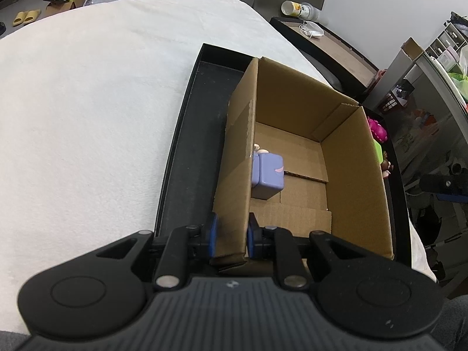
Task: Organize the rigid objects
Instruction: 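Move the right gripper to the white USB charger and grasp it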
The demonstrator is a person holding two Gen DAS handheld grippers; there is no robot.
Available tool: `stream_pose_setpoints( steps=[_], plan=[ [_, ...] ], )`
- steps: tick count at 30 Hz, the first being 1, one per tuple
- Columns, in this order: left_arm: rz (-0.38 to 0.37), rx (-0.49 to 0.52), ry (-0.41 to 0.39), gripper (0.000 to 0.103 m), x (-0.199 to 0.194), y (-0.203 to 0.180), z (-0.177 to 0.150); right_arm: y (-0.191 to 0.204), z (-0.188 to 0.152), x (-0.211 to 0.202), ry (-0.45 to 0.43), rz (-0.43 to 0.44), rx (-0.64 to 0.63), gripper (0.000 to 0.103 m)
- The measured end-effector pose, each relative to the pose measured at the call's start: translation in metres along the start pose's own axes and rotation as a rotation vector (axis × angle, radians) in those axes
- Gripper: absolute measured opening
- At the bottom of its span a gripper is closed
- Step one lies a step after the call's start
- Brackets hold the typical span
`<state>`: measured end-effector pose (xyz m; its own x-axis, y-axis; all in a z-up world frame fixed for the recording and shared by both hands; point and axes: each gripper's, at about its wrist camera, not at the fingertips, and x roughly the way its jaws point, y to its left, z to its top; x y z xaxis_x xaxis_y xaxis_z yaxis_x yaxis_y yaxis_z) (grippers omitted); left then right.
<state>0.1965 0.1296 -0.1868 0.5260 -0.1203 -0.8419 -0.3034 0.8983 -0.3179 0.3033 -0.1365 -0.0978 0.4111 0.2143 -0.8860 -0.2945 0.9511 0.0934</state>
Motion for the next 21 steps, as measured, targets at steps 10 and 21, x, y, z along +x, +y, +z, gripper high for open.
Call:
stream_pose_setpoints(
  steps=[10, 21],
  plan=[
    [0.023, -0.001, -0.001, 0.018, 0.000, -0.003, -0.001, -0.041, -0.010, 0.005, 0.003, -0.009, 0.080, 0.073],
    [0.035, 0.003, 0.005, 0.018, 0.001, -0.005, 0.000, -0.065, -0.011, 0.039, 0.025, -0.012, 0.162, 0.068]
  ],
)
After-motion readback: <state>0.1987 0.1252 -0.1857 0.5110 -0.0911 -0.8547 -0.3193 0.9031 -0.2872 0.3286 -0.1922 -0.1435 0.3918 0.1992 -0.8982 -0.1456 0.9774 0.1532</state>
